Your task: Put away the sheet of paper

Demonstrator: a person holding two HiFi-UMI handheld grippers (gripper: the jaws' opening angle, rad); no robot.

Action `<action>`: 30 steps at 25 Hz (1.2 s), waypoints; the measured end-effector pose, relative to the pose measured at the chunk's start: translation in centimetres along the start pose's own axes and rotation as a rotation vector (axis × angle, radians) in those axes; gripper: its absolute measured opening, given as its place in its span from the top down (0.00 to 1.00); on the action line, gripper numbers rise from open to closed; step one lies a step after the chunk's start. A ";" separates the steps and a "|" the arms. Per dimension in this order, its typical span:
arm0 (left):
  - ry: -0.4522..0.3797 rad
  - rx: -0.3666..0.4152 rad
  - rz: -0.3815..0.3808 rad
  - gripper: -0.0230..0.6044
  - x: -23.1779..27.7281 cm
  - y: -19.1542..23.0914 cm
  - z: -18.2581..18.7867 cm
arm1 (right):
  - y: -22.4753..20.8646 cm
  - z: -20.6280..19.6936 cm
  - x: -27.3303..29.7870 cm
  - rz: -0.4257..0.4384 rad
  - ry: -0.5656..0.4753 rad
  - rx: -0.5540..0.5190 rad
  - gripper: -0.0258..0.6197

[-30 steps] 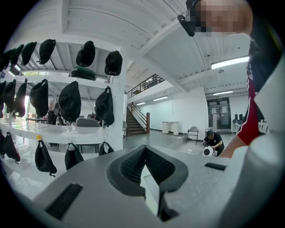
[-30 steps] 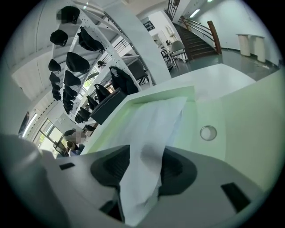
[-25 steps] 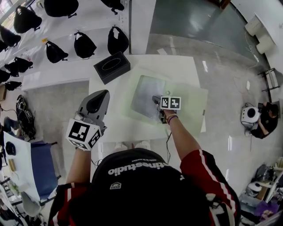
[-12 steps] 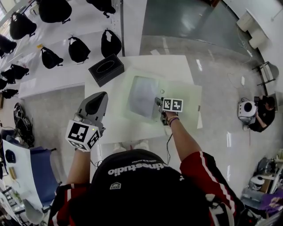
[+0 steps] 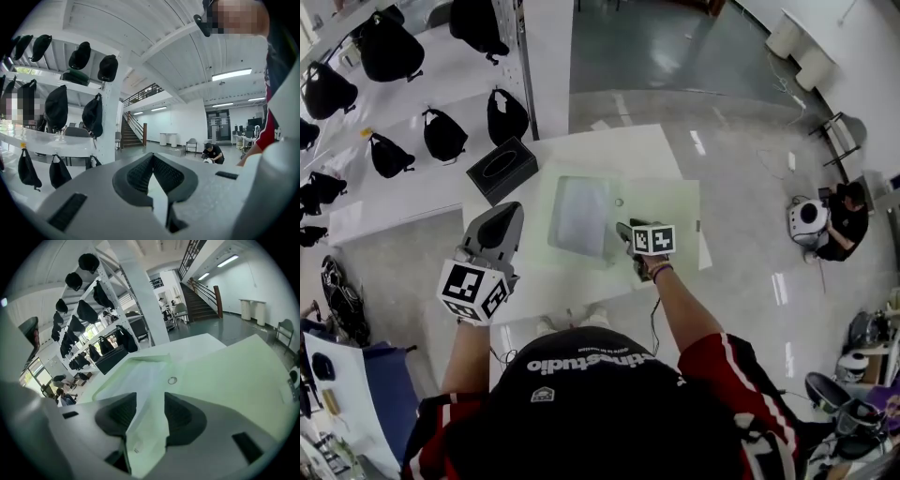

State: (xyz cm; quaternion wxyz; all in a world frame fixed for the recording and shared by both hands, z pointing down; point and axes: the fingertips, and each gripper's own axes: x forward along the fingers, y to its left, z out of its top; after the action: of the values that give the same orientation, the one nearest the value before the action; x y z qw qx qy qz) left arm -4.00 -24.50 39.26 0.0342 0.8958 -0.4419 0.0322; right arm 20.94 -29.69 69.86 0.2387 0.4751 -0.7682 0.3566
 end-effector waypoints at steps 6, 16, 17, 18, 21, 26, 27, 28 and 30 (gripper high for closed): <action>-0.020 -0.003 -0.042 0.96 1.2 -1.0 0.9 | 1.9 1.3 -3.3 0.020 -0.067 -0.083 0.68; -0.047 -0.012 -0.076 0.96 2.2 -1.1 2.0 | 3.8 4.8 -10.3 0.017 -0.225 -0.108 0.68; -0.050 -0.009 -0.078 0.96 2.4 -1.1 2.1 | 3.8 5.1 -10.9 0.014 -0.240 -0.105 0.68; -0.052 -0.008 -0.081 0.96 2.5 -1.1 2.2 | 3.9 5.3 -11.5 0.011 -0.256 -0.103 0.68; -0.060 -0.011 -0.089 0.96 2.8 -1.1 2.5 | 4.2 6.1 -13.5 -0.007 -0.305 -0.113 0.69; -0.082 -0.009 -0.109 0.96 3.4 -1.4 3.7 | 5.1 8.4 -17.3 -0.044 -0.397 -0.164 0.69; -0.086 -0.005 -0.115 0.96 3.4 -1.6 4.0 | 5.4 8.9 -18.2 -0.050 -0.420 -0.171 0.70; -0.092 0.001 -0.122 0.96 3.4 -1.9 4.5 | 5.8 9.5 -19.1 -0.056 -0.443 -0.181 0.70; -0.107 0.017 -0.138 0.96 3.3 -2.5 5.5 | 6.7 10.5 -20.8 -0.065 -0.488 -0.208 0.70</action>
State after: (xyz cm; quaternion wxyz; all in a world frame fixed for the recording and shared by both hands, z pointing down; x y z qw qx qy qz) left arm 0.11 -26.08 34.00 0.0052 0.9249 -0.3800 -0.0146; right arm 23.62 -24.23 46.37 0.1055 0.5444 -0.8198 0.1429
